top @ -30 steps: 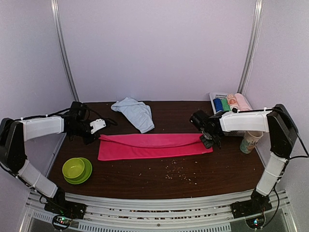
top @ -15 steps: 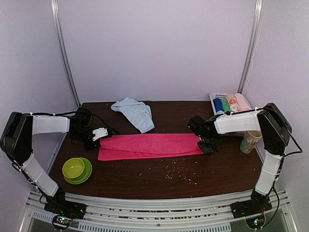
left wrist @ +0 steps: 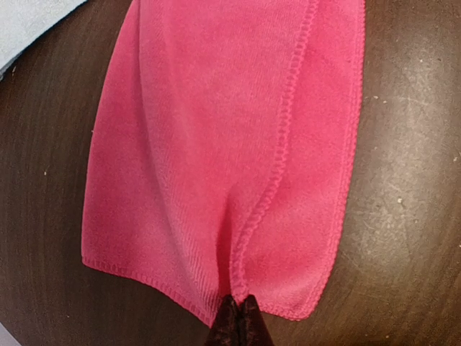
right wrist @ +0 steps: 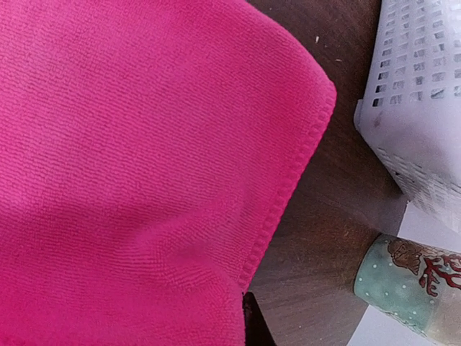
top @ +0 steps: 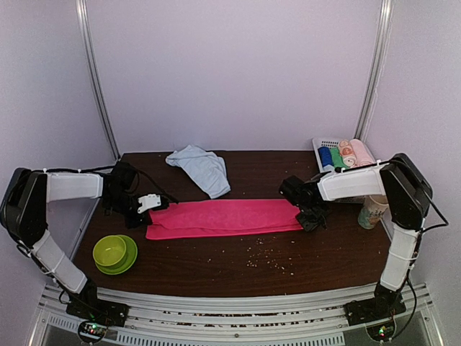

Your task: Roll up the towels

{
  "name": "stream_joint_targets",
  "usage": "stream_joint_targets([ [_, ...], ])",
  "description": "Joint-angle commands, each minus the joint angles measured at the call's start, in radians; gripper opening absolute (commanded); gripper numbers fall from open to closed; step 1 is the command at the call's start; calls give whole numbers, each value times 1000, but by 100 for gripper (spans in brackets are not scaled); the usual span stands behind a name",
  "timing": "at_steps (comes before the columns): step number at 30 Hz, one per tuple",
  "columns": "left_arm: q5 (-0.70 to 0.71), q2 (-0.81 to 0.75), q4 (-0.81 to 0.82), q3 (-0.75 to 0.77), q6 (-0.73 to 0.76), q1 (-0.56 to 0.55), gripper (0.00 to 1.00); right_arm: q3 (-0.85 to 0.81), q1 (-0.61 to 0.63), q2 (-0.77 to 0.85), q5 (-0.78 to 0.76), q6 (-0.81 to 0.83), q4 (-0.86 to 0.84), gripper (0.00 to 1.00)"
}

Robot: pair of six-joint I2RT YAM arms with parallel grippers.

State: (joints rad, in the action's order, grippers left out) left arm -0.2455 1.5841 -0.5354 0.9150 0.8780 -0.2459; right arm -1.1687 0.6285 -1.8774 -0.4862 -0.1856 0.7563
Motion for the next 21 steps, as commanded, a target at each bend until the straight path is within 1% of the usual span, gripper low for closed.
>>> stream_joint_targets([
  [1, -70, -47, -52, 12, 41, -3, 0, 12, -3, 64, -51, -18, 24, 0],
  [9, -58, -67, -78, -8, 72, -2, 0, 24, -7, 72, -80, -27, 44, 0],
  [16, -79, -86, -113, -10, 98, 16, 0, 37, -18, 77, -99, -35, 57, 0],
  [21, -64, -55, -117, -8, 103, 16, 0, 40, -19, 63, -88, -28, 60, 0],
])
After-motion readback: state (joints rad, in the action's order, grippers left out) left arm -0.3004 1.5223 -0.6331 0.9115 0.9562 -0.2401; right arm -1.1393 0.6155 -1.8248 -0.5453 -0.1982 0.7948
